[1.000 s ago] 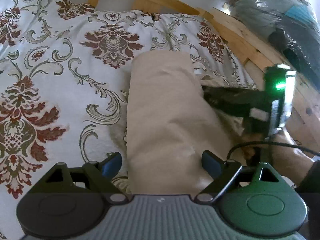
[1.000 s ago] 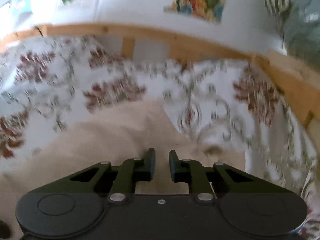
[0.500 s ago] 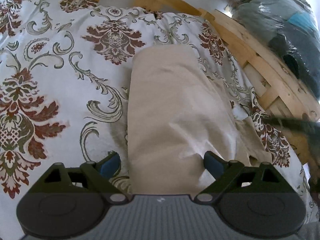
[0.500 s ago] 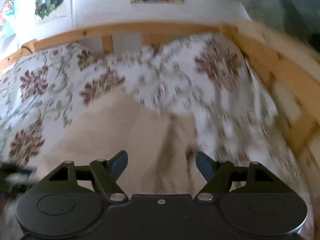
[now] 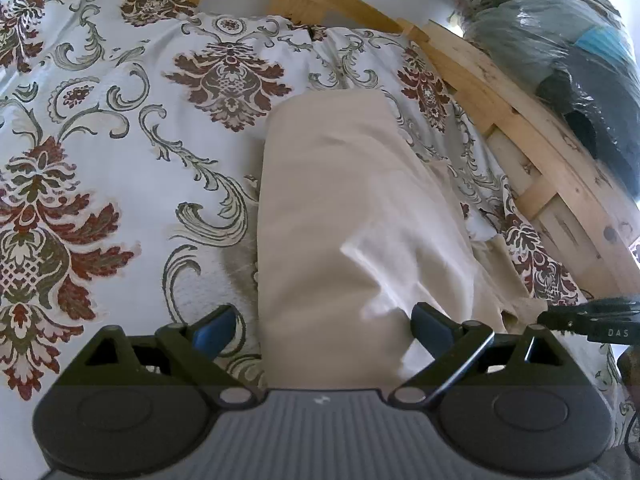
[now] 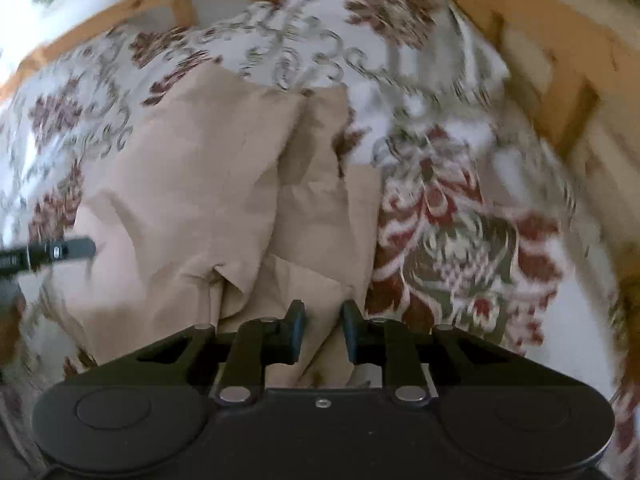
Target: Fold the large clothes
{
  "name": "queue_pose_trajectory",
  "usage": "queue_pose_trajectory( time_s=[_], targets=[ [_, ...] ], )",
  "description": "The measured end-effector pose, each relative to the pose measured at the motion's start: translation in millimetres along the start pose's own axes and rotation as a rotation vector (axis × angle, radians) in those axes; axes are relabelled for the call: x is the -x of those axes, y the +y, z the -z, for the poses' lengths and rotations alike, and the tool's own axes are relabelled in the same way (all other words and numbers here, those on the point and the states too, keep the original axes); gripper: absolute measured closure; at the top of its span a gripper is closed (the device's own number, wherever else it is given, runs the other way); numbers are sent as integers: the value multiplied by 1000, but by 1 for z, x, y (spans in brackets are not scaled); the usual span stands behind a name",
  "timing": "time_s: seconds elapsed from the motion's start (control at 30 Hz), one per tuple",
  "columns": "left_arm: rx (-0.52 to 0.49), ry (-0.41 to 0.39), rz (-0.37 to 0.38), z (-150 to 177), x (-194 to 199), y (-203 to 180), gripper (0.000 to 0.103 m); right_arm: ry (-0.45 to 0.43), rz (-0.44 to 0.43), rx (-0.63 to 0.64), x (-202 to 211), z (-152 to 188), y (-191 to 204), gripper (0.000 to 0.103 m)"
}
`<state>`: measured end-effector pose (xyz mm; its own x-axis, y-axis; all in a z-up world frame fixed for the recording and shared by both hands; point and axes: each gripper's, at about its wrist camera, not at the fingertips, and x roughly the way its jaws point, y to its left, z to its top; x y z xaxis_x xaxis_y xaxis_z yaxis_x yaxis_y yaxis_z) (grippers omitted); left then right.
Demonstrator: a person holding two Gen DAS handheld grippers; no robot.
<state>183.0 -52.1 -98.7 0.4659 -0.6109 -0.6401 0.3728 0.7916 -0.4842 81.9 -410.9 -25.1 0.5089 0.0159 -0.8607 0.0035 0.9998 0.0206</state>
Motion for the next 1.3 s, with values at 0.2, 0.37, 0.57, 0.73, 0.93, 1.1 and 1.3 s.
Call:
queue_pose_trajectory(
  time_s=[0.2,0.37,0.57,0.73,0.93,1.1,1.3],
  targets=[
    [2,-6,1,0,1,0,7,-74,50,121,10,-4,16,91],
    [25,-43,65,-1,7,1,7,-223,233,335,-1,-11,40,100],
    [-4,-19,82,5,1,-5,7,-258,333,420,-64,-27,34,101],
    [12,-4,83,6,-2,-1,5,-255,382,473,-96,-19,32,103],
    [4,-14,65,6,0,-4,5,-316,315,277,-50,-37,24,80],
    [-3,-20,45,6,2,-6,3,-289,136,-13,-3,-59,14,16],
    [9,-13,32,4,2,-5,1,-204,37,-416,3,-58,2,1]
  ],
)
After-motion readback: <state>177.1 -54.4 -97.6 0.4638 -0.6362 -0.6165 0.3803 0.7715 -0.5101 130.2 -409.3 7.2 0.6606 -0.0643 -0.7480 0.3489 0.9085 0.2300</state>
